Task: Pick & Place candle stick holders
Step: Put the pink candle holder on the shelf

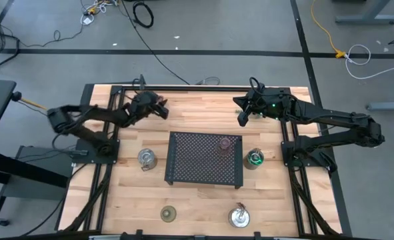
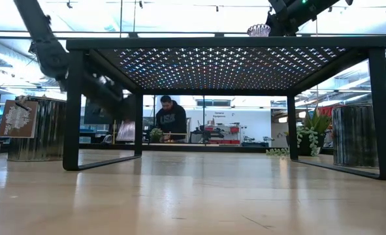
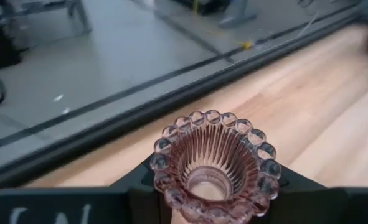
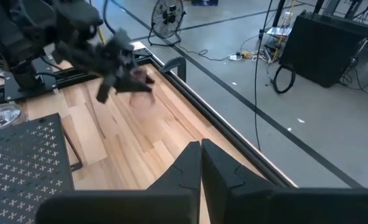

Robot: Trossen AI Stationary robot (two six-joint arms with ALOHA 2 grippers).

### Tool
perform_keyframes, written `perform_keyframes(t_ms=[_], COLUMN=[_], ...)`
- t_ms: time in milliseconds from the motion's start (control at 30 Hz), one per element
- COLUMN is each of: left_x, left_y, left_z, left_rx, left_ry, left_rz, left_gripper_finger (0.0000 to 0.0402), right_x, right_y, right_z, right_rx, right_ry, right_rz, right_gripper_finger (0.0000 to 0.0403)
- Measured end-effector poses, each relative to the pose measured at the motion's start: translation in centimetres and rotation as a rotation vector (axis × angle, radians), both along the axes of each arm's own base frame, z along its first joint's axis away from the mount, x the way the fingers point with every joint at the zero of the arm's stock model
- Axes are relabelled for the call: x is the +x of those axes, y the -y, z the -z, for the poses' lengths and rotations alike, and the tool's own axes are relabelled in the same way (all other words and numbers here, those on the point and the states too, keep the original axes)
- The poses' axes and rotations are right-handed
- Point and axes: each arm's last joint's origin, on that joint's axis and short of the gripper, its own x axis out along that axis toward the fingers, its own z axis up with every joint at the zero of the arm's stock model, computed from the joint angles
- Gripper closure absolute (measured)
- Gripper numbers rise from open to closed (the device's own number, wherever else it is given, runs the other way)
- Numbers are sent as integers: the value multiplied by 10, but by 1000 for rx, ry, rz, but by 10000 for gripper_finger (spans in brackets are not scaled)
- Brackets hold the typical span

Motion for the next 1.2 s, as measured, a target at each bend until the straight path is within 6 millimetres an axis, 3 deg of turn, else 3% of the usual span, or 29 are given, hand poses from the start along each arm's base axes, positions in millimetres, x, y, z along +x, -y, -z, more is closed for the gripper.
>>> perform_keyframes(t_ms=[300,633,833,1000,1200], left_x=[-5,23,54,85,124], left_y=[42,110,143,156,170], left_z=[-59,-146,-147,-139,-143], left_rx=[-4,36,58,38,56], left_ry=[91,140,100,41,9], left_rz=[184,481,582,637,705], left_gripper_finger=[272,272,272,272,272], right_x=[0,5,7,7,7], right_y=[0,1,2,2,1], right_z=[0,4,2,1,2], right_rx=[5,22,5,4,12], right_ry=[3,-4,14,21,17], right_rz=[4,11,-2,-5,-31], right_gripper_finger=[389,389,389,389,389])
